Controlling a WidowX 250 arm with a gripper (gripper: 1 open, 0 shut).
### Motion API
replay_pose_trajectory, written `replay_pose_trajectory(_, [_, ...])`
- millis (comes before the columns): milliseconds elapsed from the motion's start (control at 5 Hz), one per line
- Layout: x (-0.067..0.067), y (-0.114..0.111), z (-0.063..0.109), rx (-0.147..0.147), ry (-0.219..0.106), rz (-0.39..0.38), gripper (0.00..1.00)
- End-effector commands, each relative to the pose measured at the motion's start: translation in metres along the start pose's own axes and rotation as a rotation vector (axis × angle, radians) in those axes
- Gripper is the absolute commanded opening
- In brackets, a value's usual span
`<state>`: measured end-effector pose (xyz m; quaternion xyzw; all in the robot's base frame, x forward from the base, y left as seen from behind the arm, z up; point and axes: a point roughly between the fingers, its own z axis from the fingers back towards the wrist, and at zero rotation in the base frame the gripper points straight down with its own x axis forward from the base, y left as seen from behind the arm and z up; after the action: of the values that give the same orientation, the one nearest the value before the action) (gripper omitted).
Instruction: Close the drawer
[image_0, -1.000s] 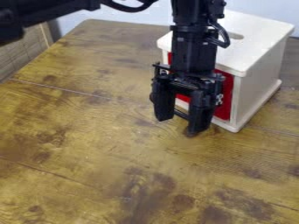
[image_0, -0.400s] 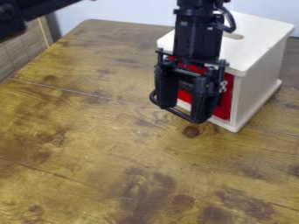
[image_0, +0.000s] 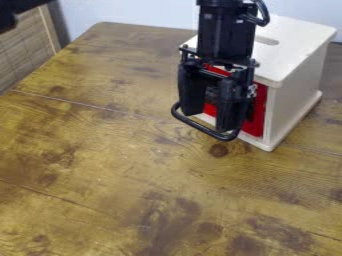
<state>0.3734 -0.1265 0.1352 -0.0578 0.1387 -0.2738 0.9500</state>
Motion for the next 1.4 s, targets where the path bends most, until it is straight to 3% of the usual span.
replay_pose_trajectory(0, [-0.009,-0.011,0.030,0.049,-0.097,-0.062,1.00])
replay_pose_trajectory(400, [-0.006,0.001,0.023,0.054,-0.116,-0.040,1.00])
replay_pose_trajectory(1000, [-0.026,-0.017,0.036,0.095,-0.140,-0.131,1.00])
replay_pose_trajectory(1200, [-0.027,-0.023,0.038,0.108,-0.151,-0.123,1.00])
